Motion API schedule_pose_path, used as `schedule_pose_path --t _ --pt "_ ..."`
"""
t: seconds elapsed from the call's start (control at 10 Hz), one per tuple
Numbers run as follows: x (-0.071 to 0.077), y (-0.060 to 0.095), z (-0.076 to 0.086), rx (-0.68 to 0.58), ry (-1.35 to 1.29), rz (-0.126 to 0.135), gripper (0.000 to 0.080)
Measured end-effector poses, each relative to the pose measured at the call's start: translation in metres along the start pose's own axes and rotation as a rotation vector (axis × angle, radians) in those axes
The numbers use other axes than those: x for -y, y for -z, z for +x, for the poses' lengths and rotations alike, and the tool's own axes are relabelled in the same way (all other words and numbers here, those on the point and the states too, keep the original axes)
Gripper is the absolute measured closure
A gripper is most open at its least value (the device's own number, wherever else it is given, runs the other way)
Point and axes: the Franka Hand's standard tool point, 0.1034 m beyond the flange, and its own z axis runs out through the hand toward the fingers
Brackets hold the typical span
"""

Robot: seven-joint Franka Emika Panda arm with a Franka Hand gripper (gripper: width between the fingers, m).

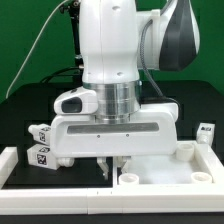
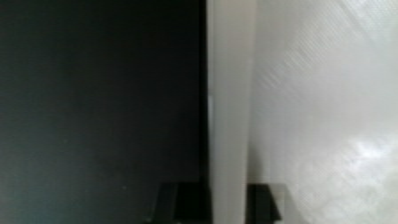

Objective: Assemble one leg

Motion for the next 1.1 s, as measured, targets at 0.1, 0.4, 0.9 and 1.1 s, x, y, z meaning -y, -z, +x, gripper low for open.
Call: schedule_pose_path --t 0.1,0.4,0.9,1.1 --pt "0.000 0.000 0.000 0.001 -0.002 -0.003 0.0742" --pt "-0.001 0.000 -0.001 0.005 -0.003 -0.002 0.0665" --pt "-0.008 0.059 -0.017 -0.022 -0.011 0.024 0.0164" --pt "0.000 0.069 -0.018 -0.030 -0.103 0.029 0.0152"
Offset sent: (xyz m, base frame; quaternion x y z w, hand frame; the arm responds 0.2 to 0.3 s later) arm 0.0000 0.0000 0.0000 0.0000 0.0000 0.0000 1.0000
